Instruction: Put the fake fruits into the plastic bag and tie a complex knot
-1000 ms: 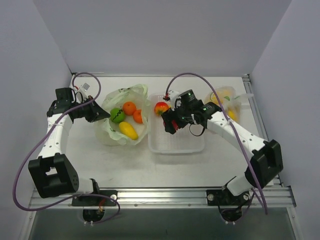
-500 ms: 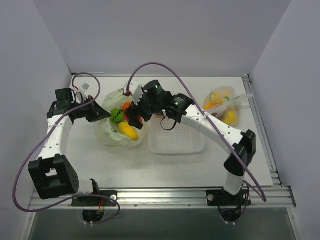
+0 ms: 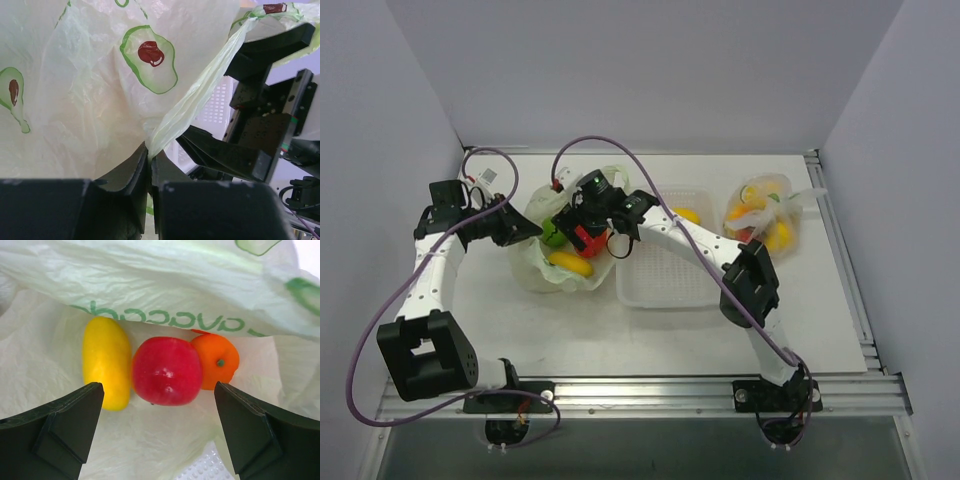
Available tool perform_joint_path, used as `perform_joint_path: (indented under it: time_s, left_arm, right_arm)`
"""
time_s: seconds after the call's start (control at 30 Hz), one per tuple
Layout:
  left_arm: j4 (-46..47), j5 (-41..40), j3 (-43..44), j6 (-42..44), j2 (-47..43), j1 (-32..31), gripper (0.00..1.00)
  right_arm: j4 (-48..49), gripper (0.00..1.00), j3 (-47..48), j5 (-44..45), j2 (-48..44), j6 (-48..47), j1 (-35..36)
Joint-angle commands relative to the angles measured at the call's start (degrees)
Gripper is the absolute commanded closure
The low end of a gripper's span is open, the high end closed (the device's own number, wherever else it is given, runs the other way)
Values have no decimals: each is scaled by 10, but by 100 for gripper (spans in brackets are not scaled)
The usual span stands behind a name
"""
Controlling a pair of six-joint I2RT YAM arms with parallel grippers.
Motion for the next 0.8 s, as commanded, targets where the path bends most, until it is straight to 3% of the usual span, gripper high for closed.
perform_joint_path:
  time_s: [0.0,0.1,0.23,0.43,0.57,0.77]
  left_arm:
    - [31,17,-2,-4,-16,9,86]
    - [31,17,-2,-3,-16,9,86]
    - [31,17,-3,-1,-16,8,91]
    - [33,16,-4,1,-17,9,95]
    - [33,14,-6,1,-19,9,96]
    - [34,13,-7,4,-17,10,95]
  right_arm:
    - [-3,0,-22,17,-76,3,16]
    - [-25,0,-77,-27,-152,7,21]
    - [-29,0,-226,-98,-284,5,15]
    - [-69,4,-300,-189,-361,18,-49]
    - [-52,11,-300,-158,-332,49,-144]
    - [-25,11,-220,-41,-212,86,-181]
